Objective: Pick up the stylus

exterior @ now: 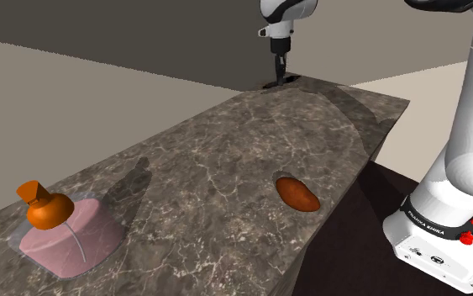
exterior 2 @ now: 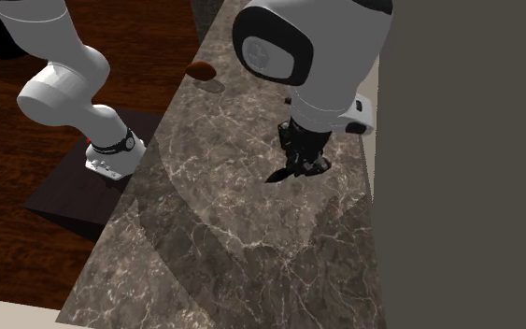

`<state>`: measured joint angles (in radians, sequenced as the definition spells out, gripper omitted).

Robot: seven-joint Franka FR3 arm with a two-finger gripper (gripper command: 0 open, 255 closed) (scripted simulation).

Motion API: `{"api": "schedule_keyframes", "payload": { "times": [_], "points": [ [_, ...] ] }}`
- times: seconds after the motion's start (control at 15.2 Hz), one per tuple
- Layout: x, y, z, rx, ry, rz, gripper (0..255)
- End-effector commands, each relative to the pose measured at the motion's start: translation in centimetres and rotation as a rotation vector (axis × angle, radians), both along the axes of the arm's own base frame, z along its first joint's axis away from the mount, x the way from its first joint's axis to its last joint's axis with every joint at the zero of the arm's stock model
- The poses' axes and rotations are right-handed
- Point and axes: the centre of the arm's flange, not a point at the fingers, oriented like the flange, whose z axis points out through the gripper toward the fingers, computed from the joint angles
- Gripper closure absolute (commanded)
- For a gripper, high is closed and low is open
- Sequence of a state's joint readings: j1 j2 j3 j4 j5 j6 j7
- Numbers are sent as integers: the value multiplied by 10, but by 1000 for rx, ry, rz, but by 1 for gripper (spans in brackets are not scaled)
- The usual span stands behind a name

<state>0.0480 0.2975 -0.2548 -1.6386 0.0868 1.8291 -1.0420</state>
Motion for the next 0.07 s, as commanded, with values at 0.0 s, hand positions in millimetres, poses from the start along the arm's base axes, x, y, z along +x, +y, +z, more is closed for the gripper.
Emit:
{"api": "schedule_keyframes", "payload": {
  "times": [0.0],
  "points": [
    [0, 0, 4, 0, 1, 0, 255]
  ]
}}
